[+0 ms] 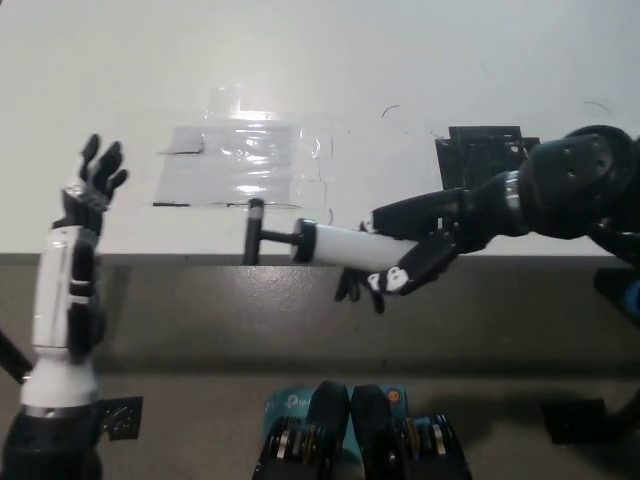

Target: The robot uses right hand to pick up a small white air pumper and uses its left hand to compress it, and then puts it on the desk

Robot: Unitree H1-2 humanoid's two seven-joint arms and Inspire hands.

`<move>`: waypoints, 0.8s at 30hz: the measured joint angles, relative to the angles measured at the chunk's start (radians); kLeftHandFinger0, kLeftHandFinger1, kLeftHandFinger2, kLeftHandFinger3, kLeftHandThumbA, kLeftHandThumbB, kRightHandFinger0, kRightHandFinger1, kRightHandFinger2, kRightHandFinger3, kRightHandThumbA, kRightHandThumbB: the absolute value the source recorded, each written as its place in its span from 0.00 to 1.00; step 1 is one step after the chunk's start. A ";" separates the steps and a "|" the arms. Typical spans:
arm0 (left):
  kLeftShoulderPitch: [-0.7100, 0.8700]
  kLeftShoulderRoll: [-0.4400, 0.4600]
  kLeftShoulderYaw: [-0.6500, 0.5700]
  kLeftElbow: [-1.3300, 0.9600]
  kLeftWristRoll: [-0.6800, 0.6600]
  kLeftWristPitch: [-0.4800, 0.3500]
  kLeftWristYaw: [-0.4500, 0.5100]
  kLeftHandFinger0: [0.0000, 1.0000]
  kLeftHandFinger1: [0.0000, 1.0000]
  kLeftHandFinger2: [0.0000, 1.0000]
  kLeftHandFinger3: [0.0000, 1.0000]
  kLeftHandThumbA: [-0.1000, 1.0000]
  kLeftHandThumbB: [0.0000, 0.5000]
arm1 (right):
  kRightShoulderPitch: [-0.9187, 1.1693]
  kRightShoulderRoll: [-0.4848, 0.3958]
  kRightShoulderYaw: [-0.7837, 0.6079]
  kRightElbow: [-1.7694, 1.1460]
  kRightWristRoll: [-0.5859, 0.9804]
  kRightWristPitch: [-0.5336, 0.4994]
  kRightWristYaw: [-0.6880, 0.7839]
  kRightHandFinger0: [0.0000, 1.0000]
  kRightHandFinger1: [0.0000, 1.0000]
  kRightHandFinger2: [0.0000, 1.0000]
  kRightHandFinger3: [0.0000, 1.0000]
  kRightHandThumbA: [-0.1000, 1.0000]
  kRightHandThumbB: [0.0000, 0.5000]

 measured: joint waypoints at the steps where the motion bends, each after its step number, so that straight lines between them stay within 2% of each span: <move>1: 0.004 0.005 0.012 0.003 0.000 -0.003 0.000 1.00 1.00 1.00 1.00 1.00 0.61 | 0.008 -0.001 -0.012 0.015 -0.012 0.000 0.006 0.00 0.42 0.67 0.37 0.00 0.41; 3: 0.013 0.013 0.030 0.013 0.001 -0.012 0.000 1.00 1.00 1.00 1.00 1.00 0.60 | 0.015 -0.006 -0.025 0.035 -0.039 0.000 0.011 0.02 0.44 0.68 0.38 0.00 0.37; 4: 0.018 0.015 0.035 0.019 0.001 -0.015 0.000 1.00 1.00 1.00 1.00 1.00 0.59 | 0.019 -0.008 -0.037 0.043 -0.059 0.000 0.011 0.03 0.44 0.67 0.40 0.00 0.31; 7: 0.037 0.015 0.041 0.035 0.001 -0.024 0.000 1.00 1.00 1.00 1.00 1.00 0.53 | 0.025 -0.011 -0.069 0.069 -0.122 -0.001 0.009 0.00 0.38 0.60 0.37 0.00 0.21; 9: 0.047 0.011 0.039 0.052 0.001 -0.034 0.000 1.00 1.00 1.00 1.00 1.00 0.52 | 0.025 -0.010 -0.087 0.112 -0.165 -0.003 0.008 0.00 0.36 0.61 0.55 0.00 0.15; 10: 0.052 0.009 0.039 0.059 0.002 -0.039 0.000 1.00 1.00 1.00 1.00 1.00 0.54 | 0.024 -0.010 -0.095 0.142 -0.188 -0.005 0.007 0.00 0.36 0.63 0.59 0.00 0.12; 11: 0.054 0.007 0.037 0.063 0.003 -0.041 0.000 1.00 1.00 1.00 1.00 1.00 0.54 | 0.024 -0.010 -0.099 0.168 -0.206 -0.009 0.006 0.00 0.36 0.63 0.58 0.00 0.11; 12: 0.058 0.005 0.035 0.068 0.005 -0.043 0.000 1.00 1.00 1.00 1.00 1.00 0.55 | 0.023 -0.009 -0.102 0.202 -0.230 -0.016 0.004 0.00 0.37 0.64 0.52 0.00 0.08; 14: 0.066 0.003 0.030 0.073 0.007 -0.049 -0.001 1.00 1.00 1.00 1.00 1.00 0.58 | 0.023 -0.005 -0.108 0.269 -0.277 -0.031 0.000 0.00 0.35 0.63 0.46 0.00 0.10; 15: 0.069 0.002 0.029 0.074 0.007 -0.050 -0.001 1.00 1.00 1.00 1.00 1.00 0.59 | 0.022 -0.004 -0.109 0.286 -0.289 -0.035 -0.002 0.00 0.34 0.63 0.42 0.00 0.08; 16: 0.077 -0.001 0.025 0.077 0.009 -0.052 -0.001 1.00 1.00 1.00 1.00 1.00 0.59 | 0.022 -0.001 -0.108 0.322 -0.318 -0.046 -0.007 0.00 0.36 0.66 0.41 0.00 0.13; 17: 0.083 -0.004 0.022 0.078 0.009 -0.053 -0.001 1.00 1.00 1.00 1.00 1.00 0.59 | 0.022 0.003 -0.108 0.349 -0.342 -0.054 -0.010 0.00 0.38 0.68 0.42 0.00 0.15; 18: 0.088 -0.006 0.019 0.079 0.009 -0.054 -0.001 1.00 1.00 1.00 1.00 1.00 0.51 | 0.020 0.007 -0.109 0.368 -0.357 -0.059 -0.013 0.00 0.41 0.72 0.49 0.00 0.18; 19: 0.094 -0.008 0.015 0.082 0.010 -0.056 -0.001 1.00 1.00 1.00 1.00 1.00 0.48 | 0.018 0.013 -0.110 0.394 -0.377 -0.063 -0.018 0.00 0.43 0.74 0.58 0.00 0.21; 21: 0.107 -0.009 0.001 0.088 0.012 -0.059 -0.001 1.00 1.00 1.00 1.00 1.00 0.47 | 0.010 0.033 -0.112 0.464 -0.428 -0.073 -0.038 0.00 0.42 0.73 0.56 0.00 0.23; 22: 0.114 -0.009 -0.006 0.090 0.013 -0.060 -0.001 1.00 1.00 1.00 1.00 1.00 0.44 | 0.007 0.040 -0.113 0.489 -0.449 -0.075 -0.048 0.00 0.41 0.71 0.50 0.00 0.22; 23: 0.122 -0.009 -0.013 0.091 0.013 -0.061 -0.001 1.00 1.00 1.00 1.00 1.00 0.45 | 0.004 0.048 -0.114 0.512 -0.468 -0.081 -0.057 0.05 0.47 0.75 0.47 0.00 0.21; 24: 0.128 -0.009 -0.017 0.093 0.015 -0.062 -0.001 1.00 1.00 1.00 1.00 1.00 0.45 | 0.000 0.057 -0.115 0.538 -0.492 -0.091 -0.067 0.04 0.44 0.72 0.43 0.00 0.22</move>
